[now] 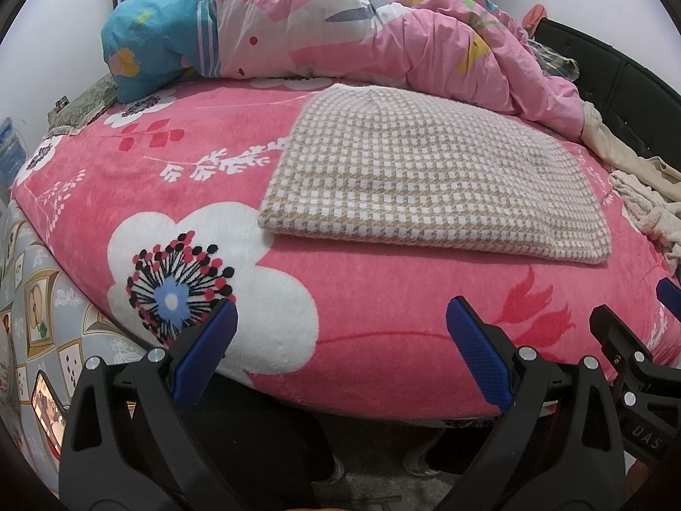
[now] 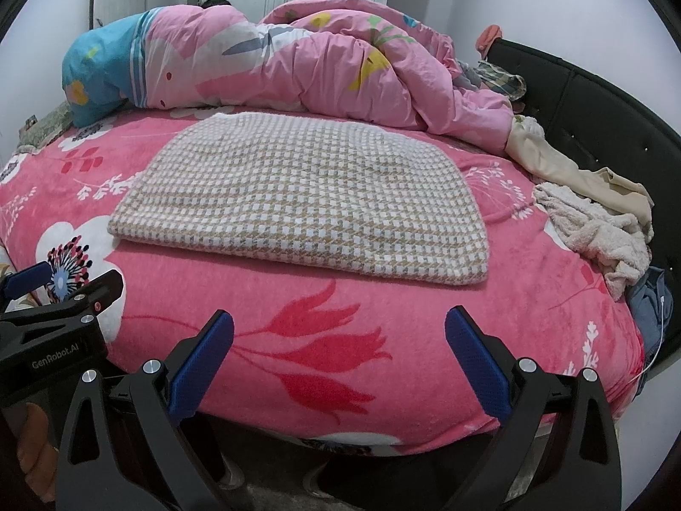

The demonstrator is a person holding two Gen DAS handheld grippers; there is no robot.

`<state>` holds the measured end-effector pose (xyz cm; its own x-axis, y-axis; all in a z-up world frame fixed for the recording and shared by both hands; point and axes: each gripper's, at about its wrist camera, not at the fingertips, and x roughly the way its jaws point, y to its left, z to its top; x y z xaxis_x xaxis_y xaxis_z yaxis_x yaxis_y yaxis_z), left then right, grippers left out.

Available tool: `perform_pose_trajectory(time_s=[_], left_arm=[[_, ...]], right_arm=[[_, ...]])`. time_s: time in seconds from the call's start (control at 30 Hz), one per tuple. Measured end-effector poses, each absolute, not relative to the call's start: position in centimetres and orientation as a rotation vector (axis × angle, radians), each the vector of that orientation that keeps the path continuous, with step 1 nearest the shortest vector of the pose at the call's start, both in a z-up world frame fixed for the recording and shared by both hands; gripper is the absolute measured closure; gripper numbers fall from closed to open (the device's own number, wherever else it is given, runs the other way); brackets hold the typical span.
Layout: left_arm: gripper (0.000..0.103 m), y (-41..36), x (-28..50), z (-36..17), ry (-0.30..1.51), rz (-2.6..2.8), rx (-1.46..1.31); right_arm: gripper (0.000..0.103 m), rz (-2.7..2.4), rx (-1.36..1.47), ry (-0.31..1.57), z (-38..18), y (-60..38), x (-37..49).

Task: Fold large clothes

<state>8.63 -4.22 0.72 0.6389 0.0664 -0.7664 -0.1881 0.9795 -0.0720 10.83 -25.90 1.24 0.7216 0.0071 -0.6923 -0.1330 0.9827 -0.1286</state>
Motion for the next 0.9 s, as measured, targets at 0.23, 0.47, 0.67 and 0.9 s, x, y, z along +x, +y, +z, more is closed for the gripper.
perform_pose_trajectory(time_s=[0.23, 0.47, 0.67, 0.9], left_arm=[[0.008, -4.18, 8.64, 0.67, 0.866, 0.146, -0.149], [0.008, -4.17, 8.65, 0.68, 0.866, 0.146, -0.150], [0.008, -4.18, 8.67, 0.70, 0.867, 0.145, -0.149], [0.008, -4.22, 8.69, 0.72, 0.866, 0.144, -0.148]], right_arm=[[0.006, 0.078, -0.173, 0.762, 1.27, -25.89, 10.86], [0.006, 0.080, -0.174, 0.763, 1.15, -25.88, 10.91], [0.006, 0.079, -0.174, 0.763, 1.18, -25.92, 10.92], [0.006, 0.080, -0.175, 0.763, 1.23, -25.95, 10.92]])
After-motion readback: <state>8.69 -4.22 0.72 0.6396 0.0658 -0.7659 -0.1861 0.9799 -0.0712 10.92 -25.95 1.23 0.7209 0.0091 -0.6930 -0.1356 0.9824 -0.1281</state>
